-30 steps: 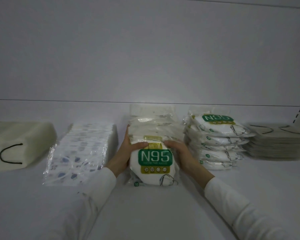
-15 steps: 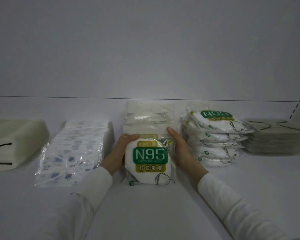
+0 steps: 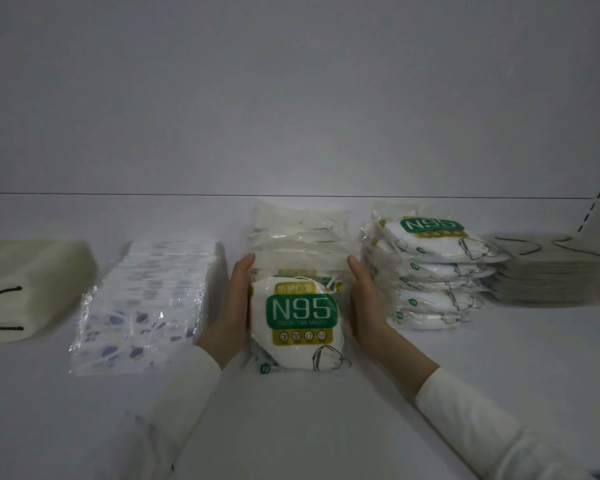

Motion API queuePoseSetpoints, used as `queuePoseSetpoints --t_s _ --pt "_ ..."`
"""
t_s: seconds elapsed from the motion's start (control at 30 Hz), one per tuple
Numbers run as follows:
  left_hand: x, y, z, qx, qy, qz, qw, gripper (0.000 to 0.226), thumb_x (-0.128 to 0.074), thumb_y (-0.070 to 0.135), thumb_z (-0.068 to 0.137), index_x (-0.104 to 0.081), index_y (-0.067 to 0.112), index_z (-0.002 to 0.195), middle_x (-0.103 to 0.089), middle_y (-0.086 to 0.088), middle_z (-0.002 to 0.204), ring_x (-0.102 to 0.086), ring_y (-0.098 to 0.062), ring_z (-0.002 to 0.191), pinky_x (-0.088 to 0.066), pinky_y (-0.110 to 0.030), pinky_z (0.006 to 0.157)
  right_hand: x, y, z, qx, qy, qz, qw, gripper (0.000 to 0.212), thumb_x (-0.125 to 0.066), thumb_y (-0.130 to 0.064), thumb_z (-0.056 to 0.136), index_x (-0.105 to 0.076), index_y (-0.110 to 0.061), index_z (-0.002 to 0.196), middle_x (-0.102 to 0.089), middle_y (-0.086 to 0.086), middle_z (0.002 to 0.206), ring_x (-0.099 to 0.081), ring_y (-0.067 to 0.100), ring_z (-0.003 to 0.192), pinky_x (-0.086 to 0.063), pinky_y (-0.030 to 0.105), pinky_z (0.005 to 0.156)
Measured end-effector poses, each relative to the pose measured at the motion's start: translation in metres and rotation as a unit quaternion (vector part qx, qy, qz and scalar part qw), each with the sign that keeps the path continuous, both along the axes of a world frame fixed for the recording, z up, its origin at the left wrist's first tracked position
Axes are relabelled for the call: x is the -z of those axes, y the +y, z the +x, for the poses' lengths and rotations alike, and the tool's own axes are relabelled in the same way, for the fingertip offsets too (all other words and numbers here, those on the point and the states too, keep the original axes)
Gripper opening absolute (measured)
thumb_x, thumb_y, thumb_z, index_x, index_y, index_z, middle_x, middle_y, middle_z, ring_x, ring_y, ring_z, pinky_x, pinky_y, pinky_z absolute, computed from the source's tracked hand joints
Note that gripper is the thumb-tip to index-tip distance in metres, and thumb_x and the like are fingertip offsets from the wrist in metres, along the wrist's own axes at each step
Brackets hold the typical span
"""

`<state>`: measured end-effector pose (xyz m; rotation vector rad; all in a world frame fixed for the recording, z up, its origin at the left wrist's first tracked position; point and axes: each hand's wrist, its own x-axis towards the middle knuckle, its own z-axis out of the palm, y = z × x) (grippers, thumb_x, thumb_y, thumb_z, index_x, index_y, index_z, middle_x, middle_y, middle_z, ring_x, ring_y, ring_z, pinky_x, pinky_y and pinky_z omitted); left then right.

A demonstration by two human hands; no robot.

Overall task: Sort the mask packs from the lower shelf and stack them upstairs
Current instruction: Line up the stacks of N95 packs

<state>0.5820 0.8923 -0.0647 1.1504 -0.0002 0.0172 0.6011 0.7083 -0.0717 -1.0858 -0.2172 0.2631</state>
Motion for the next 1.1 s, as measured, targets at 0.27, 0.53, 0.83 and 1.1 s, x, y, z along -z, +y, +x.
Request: queuePoseSetpoints --t_s 0.27,0.53,0.83,1.1 --pt "-0.003 -0.004 0.0 -0.016 -0.03 0.012 0.999 0.042 -0.031 0.041 0.098 -0.064 0.017 0.088 -0.073 -0.003 0.071 -0.07 -0.018 0.064 -0.056 -0.026 0.057 -0.005 0.01 -0.009 -0.01 0.004 0.036 0.999 0.042 -0.045 -0.042 0.084 -0.065 -0.013 0.105 -0.074 0.01 0.096 -0.071 0.023 0.086 -0.058 0.033 0.076" --pt "0.004 0.001 -0.006 -0.026 -0.008 0.023 0.999 0.044 -0.033 0.045 0.097 -0.066 0.018 0.091 -0.074 -0.006 0.081 -0.07 -0.021 0.073 -0.054 -0.029 0.063 0.018 0.018 0.009 0.069 0.01 -0.01 0.998 0.093 -0.077 -0.058 0.063 -0.042 -0.019 0.14 -0.057 0.015 0.132 -0.056 0.035 0.12 -0.037 0.056 0.107" --pt "0.005 -0.007 -0.007 0.024 0.004 0.012 1.0 0.044 -0.03 0.045 0.098 -0.064 0.017 0.095 -0.074 -0.006 0.077 -0.071 -0.02 0.069 -0.058 -0.029 0.059 0.017 0.014 -0.001 0.04 0.013 -0.032 0.999 0.076 -0.067 -0.051 0.07 -0.053 -0.007 0.13 -0.06 0.025 0.123 -0.061 0.041 0.109 -0.051 0.052 0.093" --pt "-0.001 0.0 -0.01 -0.033 -0.062 0.06 0.996 0.032 -0.032 0.029 0.1 -0.057 0.011 0.11 -0.07 -0.003 0.086 -0.069 -0.012 0.071 -0.054 -0.024 0.059 0.019 -0.004 -0.003 0.084 -0.096 -0.088 0.988 0.08 -0.07 -0.027 0.071 -0.036 -0.025 0.143 -0.058 0.009 0.131 -0.064 0.025 0.109 -0.057 0.034 0.079"
